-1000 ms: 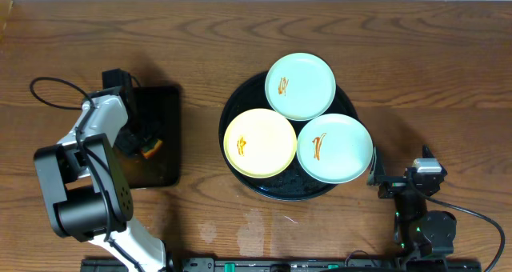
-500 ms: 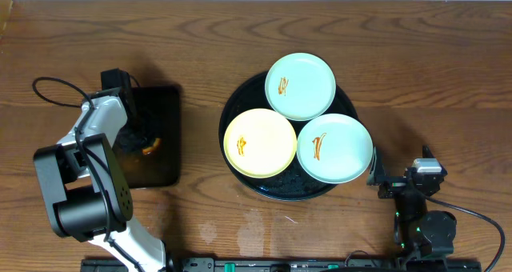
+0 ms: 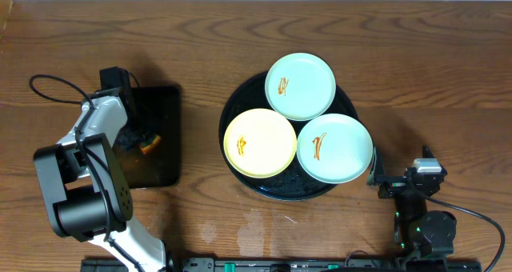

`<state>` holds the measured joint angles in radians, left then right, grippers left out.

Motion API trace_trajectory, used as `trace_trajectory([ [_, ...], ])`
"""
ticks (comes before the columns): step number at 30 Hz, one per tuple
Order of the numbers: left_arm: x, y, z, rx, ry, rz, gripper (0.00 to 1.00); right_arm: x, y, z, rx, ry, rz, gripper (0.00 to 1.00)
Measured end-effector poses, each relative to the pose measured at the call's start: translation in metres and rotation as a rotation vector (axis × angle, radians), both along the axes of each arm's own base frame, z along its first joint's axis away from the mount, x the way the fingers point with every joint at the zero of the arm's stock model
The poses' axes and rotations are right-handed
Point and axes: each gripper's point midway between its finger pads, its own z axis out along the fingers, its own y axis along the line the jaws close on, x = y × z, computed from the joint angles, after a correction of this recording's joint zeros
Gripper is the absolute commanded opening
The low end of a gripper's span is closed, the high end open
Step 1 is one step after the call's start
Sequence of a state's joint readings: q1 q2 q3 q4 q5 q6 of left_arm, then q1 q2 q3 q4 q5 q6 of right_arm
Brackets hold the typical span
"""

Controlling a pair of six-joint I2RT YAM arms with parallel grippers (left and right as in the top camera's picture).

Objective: Clean dirty plates on tray and stack at the side
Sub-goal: 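Lift the sponge with the left gripper above the black tray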

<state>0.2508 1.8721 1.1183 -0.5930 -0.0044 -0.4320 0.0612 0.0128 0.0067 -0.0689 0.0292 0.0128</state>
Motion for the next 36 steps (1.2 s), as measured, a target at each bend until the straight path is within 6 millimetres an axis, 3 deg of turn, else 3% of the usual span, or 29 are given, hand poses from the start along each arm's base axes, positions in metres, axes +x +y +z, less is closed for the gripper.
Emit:
trace_trajectory([
  [4, 0.000, -0.001, 0.000, -0.005, 0.001, -0.007, 0.21, 0.000, 0.000, 0.000, 0.000, 0.000, 0.000, 0.99],
  [8, 0.000, -0.001, 0.000, -0.005, 0.001, -0.011, 0.08, 0.000, 0.000, 0.000, 0.000, 0.000, 0.000, 0.99],
  [13, -0.009, -0.004, 0.001, -0.017, 0.035, -0.014, 0.08, 0.000, 0.000, 0.000, 0.000, 0.000, 0.000, 0.99],
  [16, -0.017, -0.007, 0.013, -0.021, 0.047, -0.029, 0.07, 0.000, 0.000, 0.000, 0.000, 0.000, 0.000, 0.99],
  [18, -0.013, -0.006, 0.033, -0.007, -0.006, -0.043, 0.08, 0.000, 0.000, 0.000, 0.000, 0.000, 0.000, 0.99],
  [24, 0.007, -0.003, 0.157, 0.090, -0.380, -0.070, 0.08, 0.000, 0.000, 0.000, 0.000, 0.000, 0.000, 0.99],
  [26, 0.007, -0.005, 0.171, 0.095, -0.422, -0.074, 0.08, 0.000, 0.000, 0.000, 0.000, 0.000, 0.000, 0.99],
  [28, 0.007, -0.006, 0.170, 0.087, -0.422, -0.076, 0.08, 0.000, 0.000, 0.000, 0.000, 0.000, 0.000, 0.99],
  [30, 0.006, -0.008, 0.156, 0.068, -0.388, -0.073, 0.08, 0.000, 0.000, 0.000, 0.000, 0.000, 0.000, 0.99],
  [36, -0.014, -0.017, 0.077, -0.023, -0.157, -0.062, 0.08, 0.000, 0.000, 0.000, 0.000, 0.000, 0.000, 0.99],
])
